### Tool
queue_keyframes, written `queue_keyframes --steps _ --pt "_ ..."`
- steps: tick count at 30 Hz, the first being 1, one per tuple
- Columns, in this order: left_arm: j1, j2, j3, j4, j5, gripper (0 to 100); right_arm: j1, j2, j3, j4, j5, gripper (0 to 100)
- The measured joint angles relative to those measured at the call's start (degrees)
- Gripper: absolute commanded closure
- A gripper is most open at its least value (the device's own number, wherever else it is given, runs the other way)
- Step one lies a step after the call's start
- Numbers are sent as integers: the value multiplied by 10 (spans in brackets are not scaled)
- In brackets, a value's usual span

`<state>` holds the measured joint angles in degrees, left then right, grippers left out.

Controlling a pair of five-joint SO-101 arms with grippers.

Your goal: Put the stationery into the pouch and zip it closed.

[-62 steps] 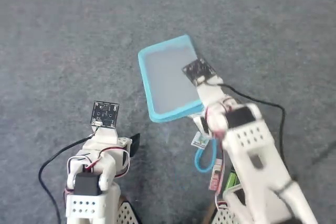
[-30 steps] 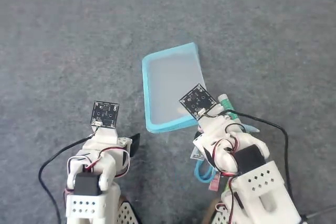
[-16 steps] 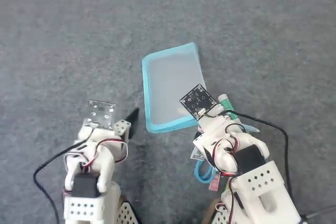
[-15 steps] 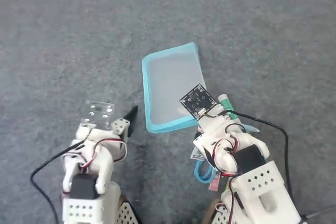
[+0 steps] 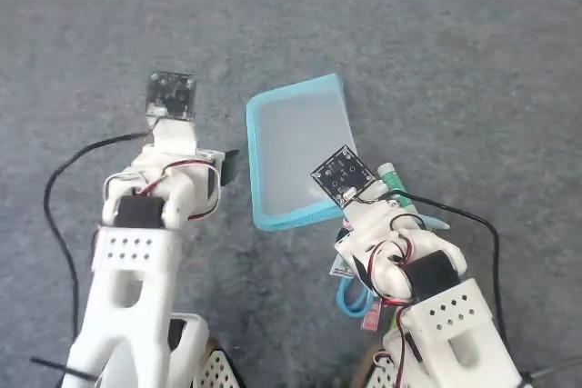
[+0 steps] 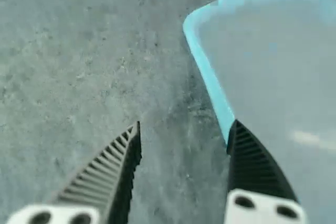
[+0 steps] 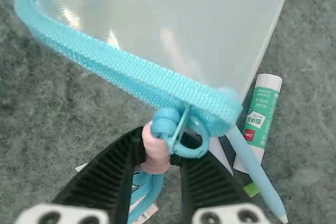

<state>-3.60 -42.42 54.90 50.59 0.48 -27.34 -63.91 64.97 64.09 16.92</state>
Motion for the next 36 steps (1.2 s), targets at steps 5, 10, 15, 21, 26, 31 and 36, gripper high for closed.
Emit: queue_keyframes --steps 5,10,15,21,26,31,36 --pt "1 -44 27 -20 8 674 0 0 0 -4 0 992" --pt "33 -118 115 -85 17 673 0 0 0 -4 0 992" --pt "108 -123 153 -132 17 675 0 0 0 -4 0 992" --pt "110 -34 156 -187 16 702 39 0 -46 34 0 992" --pt "142 76 156 -239 -10 702 53 0 -127 59 0 992" --pt "176 178 156 -261 -14 702 13 0 -204 98 0 992" --pt "183 194 153 -261 -14 701 -44 31 -258 98 0 992"
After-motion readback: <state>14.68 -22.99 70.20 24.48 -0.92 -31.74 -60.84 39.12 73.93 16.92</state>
